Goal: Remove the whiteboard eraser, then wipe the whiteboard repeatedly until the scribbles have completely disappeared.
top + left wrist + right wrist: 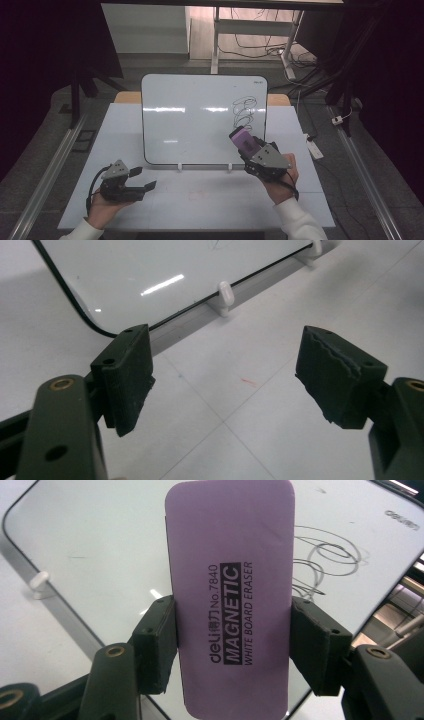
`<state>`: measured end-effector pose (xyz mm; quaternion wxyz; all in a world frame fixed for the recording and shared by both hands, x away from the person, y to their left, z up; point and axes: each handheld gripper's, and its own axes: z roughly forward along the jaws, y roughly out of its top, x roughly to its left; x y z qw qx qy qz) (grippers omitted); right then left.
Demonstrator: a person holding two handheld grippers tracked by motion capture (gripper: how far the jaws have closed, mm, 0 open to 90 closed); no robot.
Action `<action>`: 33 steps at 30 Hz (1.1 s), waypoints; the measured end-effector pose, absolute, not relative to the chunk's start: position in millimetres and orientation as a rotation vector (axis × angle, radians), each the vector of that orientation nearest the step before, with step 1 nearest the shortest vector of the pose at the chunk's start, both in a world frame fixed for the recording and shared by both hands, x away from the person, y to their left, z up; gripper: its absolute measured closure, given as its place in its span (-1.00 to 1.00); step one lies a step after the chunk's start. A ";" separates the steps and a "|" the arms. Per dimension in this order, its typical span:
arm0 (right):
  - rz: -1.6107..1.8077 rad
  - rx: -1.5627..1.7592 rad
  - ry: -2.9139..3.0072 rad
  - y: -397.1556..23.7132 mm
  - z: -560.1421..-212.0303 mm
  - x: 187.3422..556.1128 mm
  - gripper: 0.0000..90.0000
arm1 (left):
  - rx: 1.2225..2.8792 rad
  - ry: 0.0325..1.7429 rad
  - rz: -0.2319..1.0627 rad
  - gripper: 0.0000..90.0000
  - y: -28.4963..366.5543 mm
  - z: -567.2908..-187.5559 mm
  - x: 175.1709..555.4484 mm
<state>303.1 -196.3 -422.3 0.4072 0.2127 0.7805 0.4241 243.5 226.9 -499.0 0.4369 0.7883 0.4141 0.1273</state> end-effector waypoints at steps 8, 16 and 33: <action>1.058 0.586 1.928 -205.2 -410.2 310.9 -0.12 | 1.973 1.023 0.344 -0.50 226.1 -497.7 243.7; 0.990 0.675 1.893 -208.4 -381.8 345.5 -0.12 | 1.977 1.028 0.341 -0.51 226.3 -499.4 246.0; 0.746 0.728 1.935 -167.5 -374.7 421.6 -0.11 | 1.984 1.021 0.343 -0.51 227.5 -500.3 246.8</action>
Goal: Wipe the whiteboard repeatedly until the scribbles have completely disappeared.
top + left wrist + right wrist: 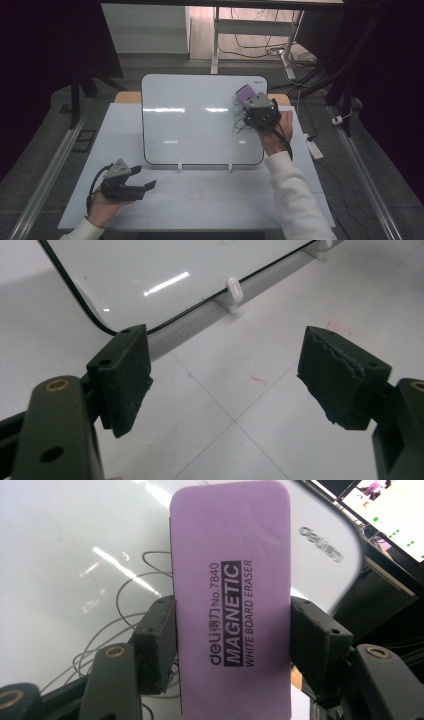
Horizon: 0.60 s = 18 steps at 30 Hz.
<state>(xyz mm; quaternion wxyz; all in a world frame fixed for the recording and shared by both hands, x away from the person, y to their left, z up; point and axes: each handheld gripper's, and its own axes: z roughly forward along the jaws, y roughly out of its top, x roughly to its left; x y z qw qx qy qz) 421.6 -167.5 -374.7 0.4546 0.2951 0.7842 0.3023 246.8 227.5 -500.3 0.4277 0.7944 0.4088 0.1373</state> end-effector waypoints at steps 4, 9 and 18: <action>0.715 0.692 1.961 -156.3 -383.0 417.2 -0.11 | 1.982 1.024 0.342 -0.51 228.3 -500.5 246.9; 0.684 0.587 2.057 -141.8 -408.8 395.2 -0.11 | 1.985 1.017 0.341 -0.51 227.4 -500.1 246.4; 0.749 0.697 2.014 -159.3 -393.9 409.3 -0.11 | 1.991 1.012 0.343 -0.51 226.6 -500.0 246.5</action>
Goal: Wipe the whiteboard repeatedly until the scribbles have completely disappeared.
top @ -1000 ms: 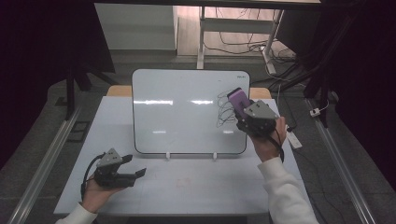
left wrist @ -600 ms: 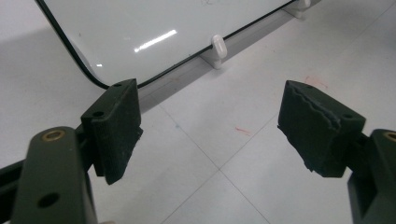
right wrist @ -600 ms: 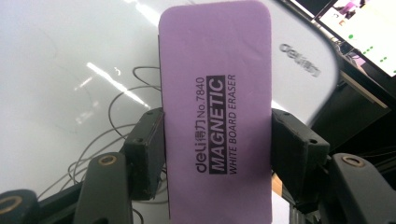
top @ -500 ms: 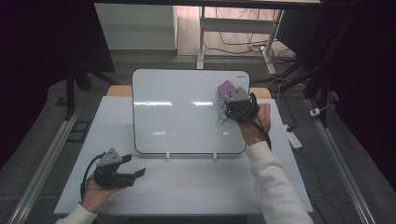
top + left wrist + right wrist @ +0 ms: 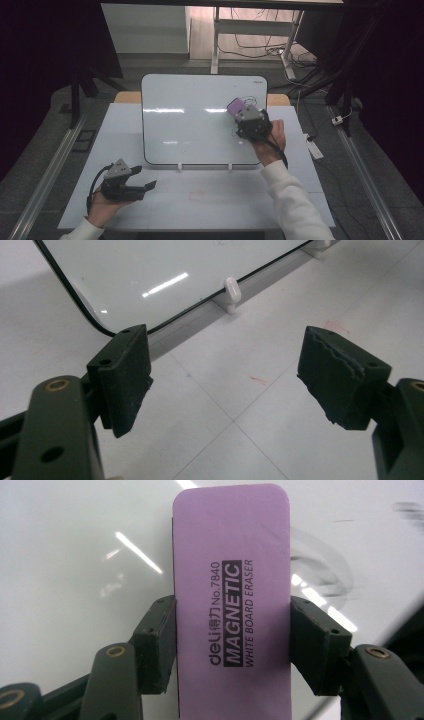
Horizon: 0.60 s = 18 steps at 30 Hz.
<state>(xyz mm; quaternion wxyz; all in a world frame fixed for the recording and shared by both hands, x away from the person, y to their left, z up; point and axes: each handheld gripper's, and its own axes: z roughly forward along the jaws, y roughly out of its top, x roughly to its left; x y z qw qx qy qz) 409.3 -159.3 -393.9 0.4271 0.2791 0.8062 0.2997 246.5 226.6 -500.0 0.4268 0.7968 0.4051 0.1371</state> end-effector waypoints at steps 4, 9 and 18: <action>0.767 0.769 1.949 -170.7 -376.3 424.0 -0.11 | 1.990 1.019 0.343 -0.51 227.3 -500.9 247.2; 0.792 0.806 1.924 -174.2 -370.4 431.1 -0.11 | 1.988 1.020 0.343 -0.51 227.8 -500.9 247.2; 0.728 0.617 2.008 -135.4 -395.7 408.3 -0.11 | 1.989 1.019 0.342 -0.51 227.1 -500.9 247.5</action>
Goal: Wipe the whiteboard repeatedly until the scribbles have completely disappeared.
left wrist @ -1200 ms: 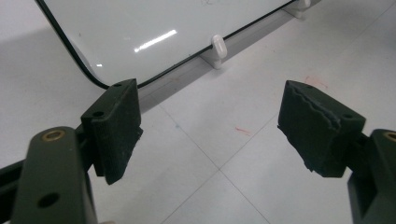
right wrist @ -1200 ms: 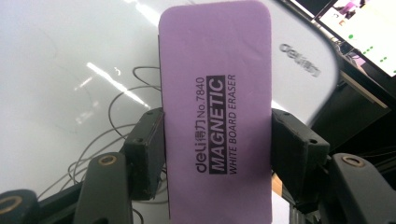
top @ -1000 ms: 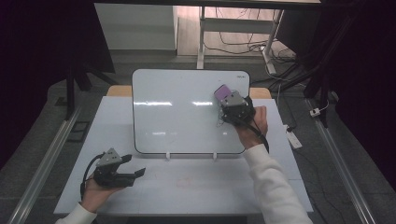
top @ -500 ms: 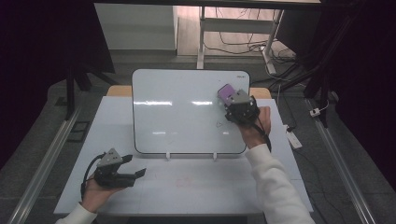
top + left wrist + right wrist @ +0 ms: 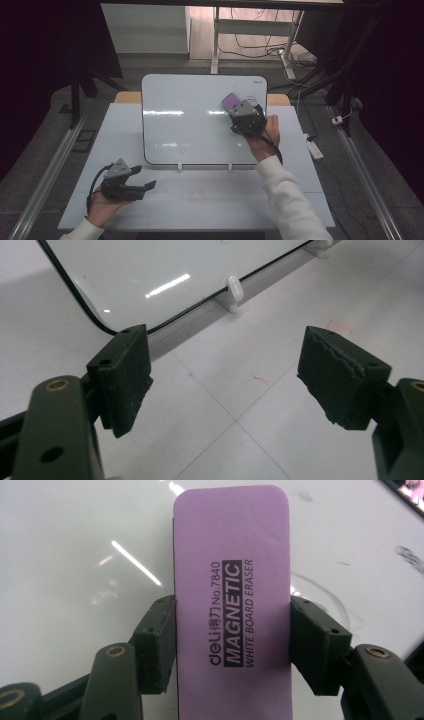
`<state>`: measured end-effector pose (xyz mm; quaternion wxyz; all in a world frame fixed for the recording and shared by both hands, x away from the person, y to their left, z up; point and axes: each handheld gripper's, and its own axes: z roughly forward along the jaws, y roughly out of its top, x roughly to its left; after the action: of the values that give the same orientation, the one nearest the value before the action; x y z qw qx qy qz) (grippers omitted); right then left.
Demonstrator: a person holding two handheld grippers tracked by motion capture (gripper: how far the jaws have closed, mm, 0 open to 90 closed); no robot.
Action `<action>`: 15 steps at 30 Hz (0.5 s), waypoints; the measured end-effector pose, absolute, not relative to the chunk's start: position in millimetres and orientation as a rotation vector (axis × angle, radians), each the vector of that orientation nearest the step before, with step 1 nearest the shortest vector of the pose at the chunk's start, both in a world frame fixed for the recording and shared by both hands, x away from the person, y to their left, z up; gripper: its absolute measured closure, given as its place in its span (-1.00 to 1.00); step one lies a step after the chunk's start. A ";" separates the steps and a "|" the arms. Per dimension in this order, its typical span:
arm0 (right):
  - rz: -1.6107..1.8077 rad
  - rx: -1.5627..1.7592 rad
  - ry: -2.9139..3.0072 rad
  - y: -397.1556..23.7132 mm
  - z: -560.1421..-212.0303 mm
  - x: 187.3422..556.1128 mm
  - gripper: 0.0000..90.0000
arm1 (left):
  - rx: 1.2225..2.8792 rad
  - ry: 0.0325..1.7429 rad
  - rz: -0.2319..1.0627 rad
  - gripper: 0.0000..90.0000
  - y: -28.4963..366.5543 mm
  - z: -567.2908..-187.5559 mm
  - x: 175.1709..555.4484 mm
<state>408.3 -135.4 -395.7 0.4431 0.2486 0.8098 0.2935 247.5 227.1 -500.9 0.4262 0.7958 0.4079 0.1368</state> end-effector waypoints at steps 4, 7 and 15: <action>0.746 0.653 1.999 -141.3 -390.9 412.4 -0.11 | 1.992 1.015 0.339 -0.51 226.8 -501.0 247.1; 0.779 0.729 1.955 -154.3 -379.5 421.8 -0.11 | 1.987 1.016 0.341 -0.51 227.7 -500.7 246.9; 0.814 0.769 1.960 -166.9 -381.3 423.0 -0.11 | 1.990 1.014 0.338 -0.51 228.5 -501.3 248.0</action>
<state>423.0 -166.9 -381.3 0.4278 0.3079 0.7848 0.3260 248.0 228.5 -501.3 0.4274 0.7964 0.4059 0.1353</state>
